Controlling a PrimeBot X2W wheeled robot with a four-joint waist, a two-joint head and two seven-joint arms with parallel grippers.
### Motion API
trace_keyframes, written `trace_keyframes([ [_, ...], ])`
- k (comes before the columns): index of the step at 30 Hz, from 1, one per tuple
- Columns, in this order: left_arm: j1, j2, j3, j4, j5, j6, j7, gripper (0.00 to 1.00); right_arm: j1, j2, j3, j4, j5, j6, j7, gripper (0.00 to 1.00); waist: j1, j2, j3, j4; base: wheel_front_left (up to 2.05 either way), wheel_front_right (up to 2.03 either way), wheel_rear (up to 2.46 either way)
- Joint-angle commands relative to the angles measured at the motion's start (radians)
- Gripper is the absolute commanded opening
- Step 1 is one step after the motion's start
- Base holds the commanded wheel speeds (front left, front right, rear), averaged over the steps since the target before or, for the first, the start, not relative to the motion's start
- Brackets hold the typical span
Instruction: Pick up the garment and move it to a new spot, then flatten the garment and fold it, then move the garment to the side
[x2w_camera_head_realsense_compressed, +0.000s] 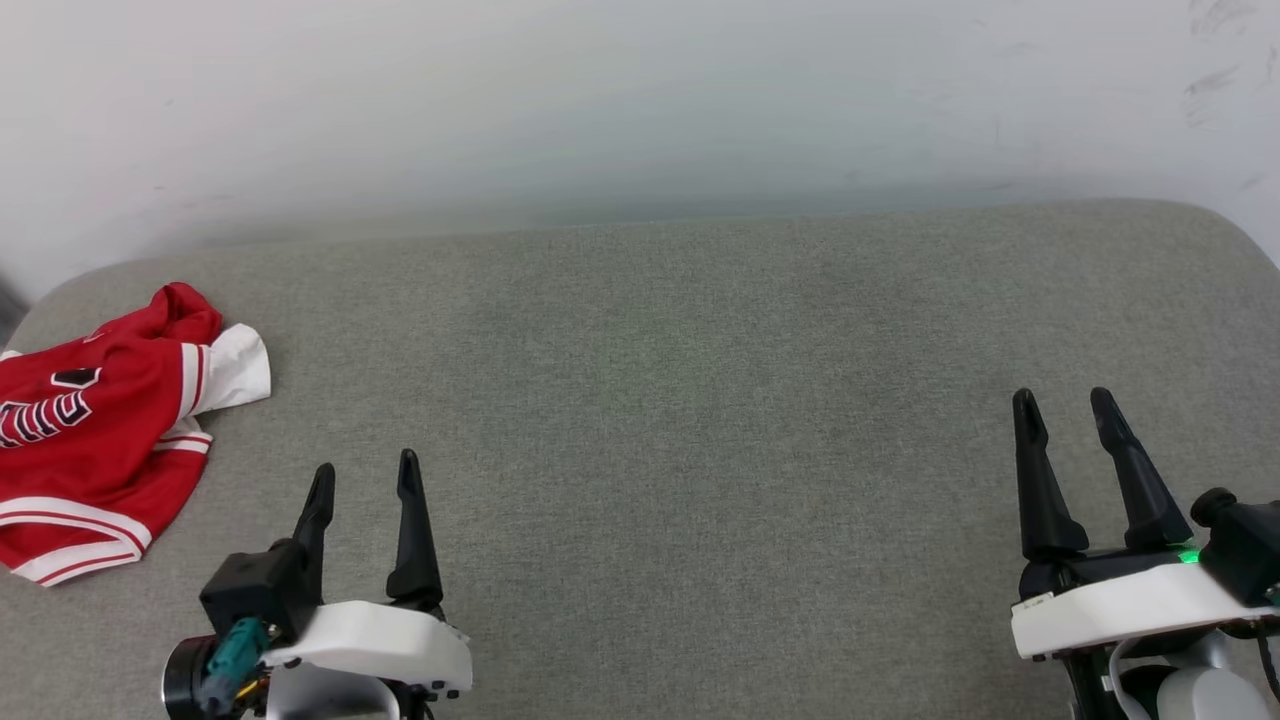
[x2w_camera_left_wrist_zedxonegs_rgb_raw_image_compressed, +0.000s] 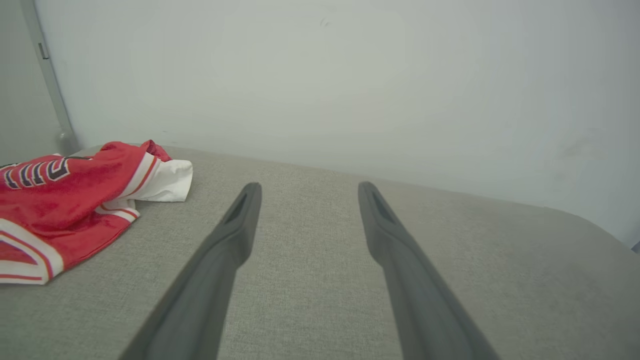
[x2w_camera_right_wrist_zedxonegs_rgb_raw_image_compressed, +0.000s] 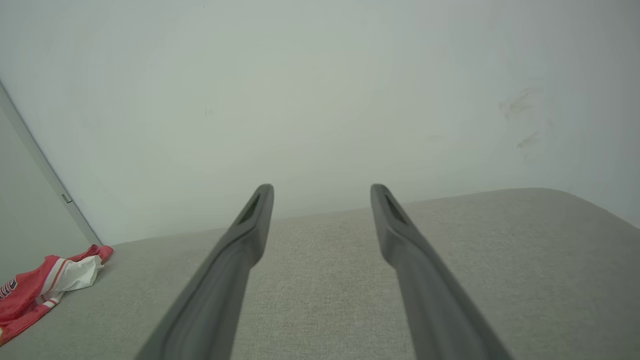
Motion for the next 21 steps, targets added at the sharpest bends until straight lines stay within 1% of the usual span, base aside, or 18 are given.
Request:
trace_keyframes([
  [1,-0.023,0.020,-0.026,-0.016,0.027,0.032,-0.011,1.00,-0.006,-0.002,0.002,-0.015,-0.037,0.000,-0.010,1.00,0.0000,0.0000,0.000,0.000,0.00,0.00,0.00],
  [4,-0.030,0.044,-0.069,-0.017,0.048,0.077,-0.019,1.00,-0.003,-0.002,0.000,-0.013,-0.072,0.000,-0.018,1.00,0.0000,0.0000,0.001,-0.001,0.00,0.00,0.00],
  [7,-0.034,0.070,-0.111,-0.005,0.074,0.112,-0.026,1.00,-0.001,-0.002,0.001,-0.007,-0.106,0.000,-0.025,1.00,0.0000,0.0000,0.001,-0.001,0.00,0.00,0.00],
  [8,-0.034,0.065,-0.119,-0.011,0.058,0.112,-0.029,1.00,0.001,-0.002,0.002,-0.006,-0.118,0.000,-0.028,1.00,0.0000,0.0000,0.001,-0.002,0.00,0.00,0.00],
  [9,-0.032,0.066,-0.116,-0.009,0.061,0.128,-0.031,1.00,0.002,-0.002,0.002,-0.006,-0.131,0.000,-0.031,1.00,0.0000,0.0000,0.001,-0.001,0.00,0.00,0.00],
  [11,-0.030,0.071,-0.118,-0.013,0.069,0.137,-0.036,1.00,0.003,-0.002,0.003,-0.005,-0.151,0.000,-0.034,1.00,0.0000,0.0000,0.001,-0.002,0.00,0.00,0.00],
  [15,-0.022,0.069,-0.121,-0.031,0.076,0.116,-0.045,1.00,0.006,-0.002,0.003,-0.005,-0.182,0.000,-0.044,1.00,0.0000,0.0000,0.001,-0.002,0.00,0.00,0.00],
  [17,-0.010,0.057,-0.112,-0.038,0.067,0.087,-0.049,1.00,0.010,-0.002,-0.001,-0.001,-0.183,0.000,-0.050,1.00,0.0000,0.0000,0.001,-0.002,0.00,0.00,0.00],
  [21,0.011,0.026,-0.057,-0.045,0.077,0.024,-0.058,1.00,0.011,-0.002,-0.011,0.026,-0.137,0.000,-0.059,1.00,0.0000,0.0000,0.001,-0.002,0.00,0.00,0.00],
])
